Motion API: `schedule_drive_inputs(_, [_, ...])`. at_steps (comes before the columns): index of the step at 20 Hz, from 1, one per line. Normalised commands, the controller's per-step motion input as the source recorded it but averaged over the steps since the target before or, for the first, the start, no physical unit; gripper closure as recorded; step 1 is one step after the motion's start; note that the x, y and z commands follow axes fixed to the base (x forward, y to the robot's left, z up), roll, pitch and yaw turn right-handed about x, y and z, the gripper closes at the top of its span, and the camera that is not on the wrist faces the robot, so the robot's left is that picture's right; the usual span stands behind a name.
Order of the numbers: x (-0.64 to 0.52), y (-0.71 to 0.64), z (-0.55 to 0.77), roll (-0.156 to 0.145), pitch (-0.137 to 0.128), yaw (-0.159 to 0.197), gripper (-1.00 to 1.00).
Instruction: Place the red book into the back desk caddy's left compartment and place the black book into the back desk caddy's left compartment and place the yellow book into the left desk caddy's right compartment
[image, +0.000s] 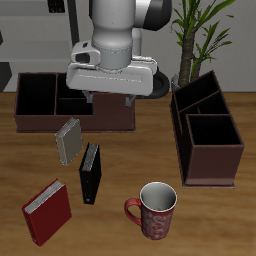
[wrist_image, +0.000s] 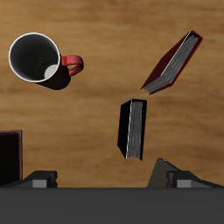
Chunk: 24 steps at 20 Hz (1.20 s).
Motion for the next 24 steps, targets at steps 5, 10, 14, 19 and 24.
schedule_drive_inputs(5, [0.44, -0.12, 0.04, 0.000, 0.018, -0.041, -1.00])
schedule_drive_inputs(10, [0.52, -0.20, -0.06, 0.050, 0.025, -0.041, -1.00])
schedule_drive_inputs(14, [0.46, -0.29, -0.13, 0.046, -0.053, 0.051, -1.00])
schedule_drive_inputs(19, [0.30, -0.24, -0.14, 0.045, 0.006, -0.021, -1.00])
schedule_drive_inputs(24, [0.34, -0.34, -0.18, -0.003, -0.004, -0.057, -1.00])
